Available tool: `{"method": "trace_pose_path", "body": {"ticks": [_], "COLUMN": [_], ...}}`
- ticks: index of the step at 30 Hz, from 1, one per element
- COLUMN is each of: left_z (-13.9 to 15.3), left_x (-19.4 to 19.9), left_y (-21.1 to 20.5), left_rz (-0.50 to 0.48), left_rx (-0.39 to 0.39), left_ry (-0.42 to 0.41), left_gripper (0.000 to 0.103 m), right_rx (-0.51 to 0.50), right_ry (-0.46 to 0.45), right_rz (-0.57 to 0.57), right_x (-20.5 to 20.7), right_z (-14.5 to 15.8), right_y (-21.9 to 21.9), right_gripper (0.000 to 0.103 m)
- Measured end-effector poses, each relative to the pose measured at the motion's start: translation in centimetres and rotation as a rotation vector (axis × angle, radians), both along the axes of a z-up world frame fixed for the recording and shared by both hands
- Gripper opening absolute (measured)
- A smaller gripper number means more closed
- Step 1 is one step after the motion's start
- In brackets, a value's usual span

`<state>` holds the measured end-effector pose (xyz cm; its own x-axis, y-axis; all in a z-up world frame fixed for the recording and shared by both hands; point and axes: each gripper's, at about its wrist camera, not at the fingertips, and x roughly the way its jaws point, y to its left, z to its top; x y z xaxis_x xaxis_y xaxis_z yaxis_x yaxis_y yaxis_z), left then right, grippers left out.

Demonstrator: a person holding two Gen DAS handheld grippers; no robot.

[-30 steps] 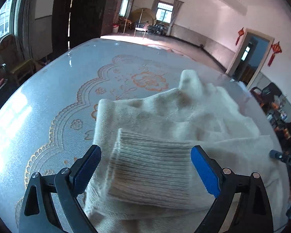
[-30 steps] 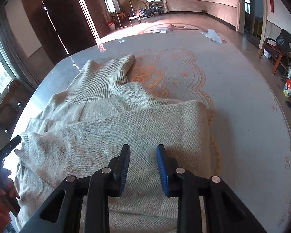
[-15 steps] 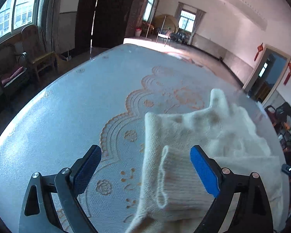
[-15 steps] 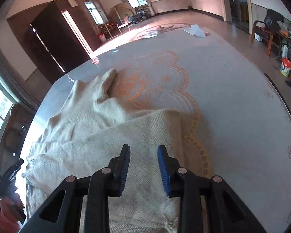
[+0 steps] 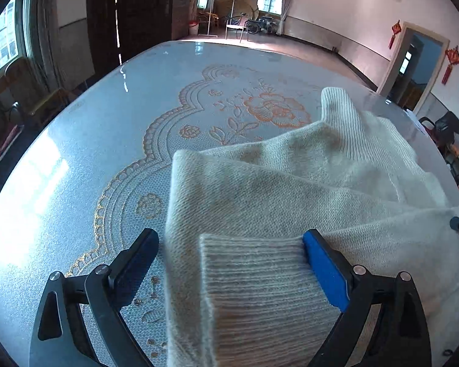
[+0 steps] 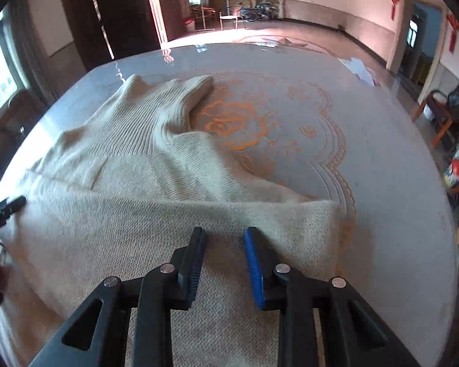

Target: Fold clothes

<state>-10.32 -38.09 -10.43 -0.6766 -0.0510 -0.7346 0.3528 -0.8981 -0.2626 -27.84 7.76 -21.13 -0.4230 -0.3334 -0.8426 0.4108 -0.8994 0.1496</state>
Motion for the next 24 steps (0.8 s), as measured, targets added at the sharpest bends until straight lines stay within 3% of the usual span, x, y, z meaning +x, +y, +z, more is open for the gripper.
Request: {"method": "trace_pose_path", "body": {"ticks": [4, 9, 13, 19, 24], "left_z": [-0.1, 1.5, 2.4, 0.8, -1.3], "left_x": [-0.4, -6.5, -11.6, -18.3, -22.9], "left_y": [-2.3, -2.5, -2.3, -0.7, 0.2], "left_rz": [0.025, -0.045, -0.108, -0.198, -0.258], "left_rx": [0.037, 0.067, 0.098, 0.154, 0.148], "left_ry": [-0.026, -0.037, -0.053, -0.075, -0.127], "left_gripper": [0.096, 0.096, 0.096, 0.096, 0.096], "right_rx": [-0.137, -0.317, -0.374, -0.451, -0.535], "right_ry": [-0.103, -0.265, -0.380, -0.476, -0.554], "right_rz": [0.024, 0.053, 0.004, -0.063, -0.112], "right_x": [-2.8, -7.8, -12.2, -17.1, -21.0], "right_z": [1.8, 3.5, 2.2, -1.1, -3.8], "right_y": [-0.5, -2.9, -4.9, -5.9, -6.7], "right_gripper": [0.027, 0.028, 0.029, 0.029, 0.028]}}
